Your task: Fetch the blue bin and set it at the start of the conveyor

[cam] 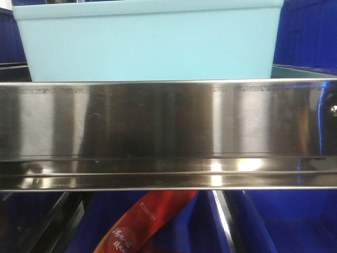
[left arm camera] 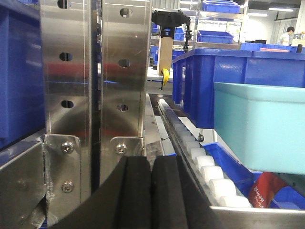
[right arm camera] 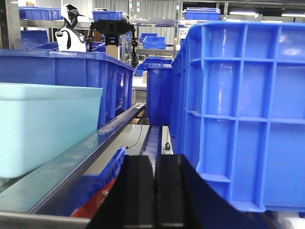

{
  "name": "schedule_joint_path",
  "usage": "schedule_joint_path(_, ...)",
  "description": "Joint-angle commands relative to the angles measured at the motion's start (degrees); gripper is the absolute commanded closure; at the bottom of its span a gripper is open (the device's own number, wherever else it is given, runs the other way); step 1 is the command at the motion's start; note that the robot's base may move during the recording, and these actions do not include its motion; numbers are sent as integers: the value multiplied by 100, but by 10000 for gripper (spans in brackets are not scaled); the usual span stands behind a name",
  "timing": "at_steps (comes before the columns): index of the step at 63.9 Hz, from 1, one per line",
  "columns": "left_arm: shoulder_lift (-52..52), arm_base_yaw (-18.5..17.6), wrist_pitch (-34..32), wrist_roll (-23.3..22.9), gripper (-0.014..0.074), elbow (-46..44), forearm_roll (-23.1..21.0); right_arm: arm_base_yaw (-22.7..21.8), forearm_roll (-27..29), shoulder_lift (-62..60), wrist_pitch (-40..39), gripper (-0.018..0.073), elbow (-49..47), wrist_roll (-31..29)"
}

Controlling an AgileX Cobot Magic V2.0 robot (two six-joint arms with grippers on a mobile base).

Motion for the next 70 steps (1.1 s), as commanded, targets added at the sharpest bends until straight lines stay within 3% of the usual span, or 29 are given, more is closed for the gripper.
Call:
schedule_joint_path(1,-22,26,-101,13,707,-8,-23,-17,1,-16,-152,724,0,-47)
schedule_joint_path(62,-22,25,-219,13,707,-8,-34,-17,1,-16,-340,724,0,-47)
schedule_joint_path(70,-22,25,293,13,707,-227,-34,-17,1,-16,-638,724,0,-47)
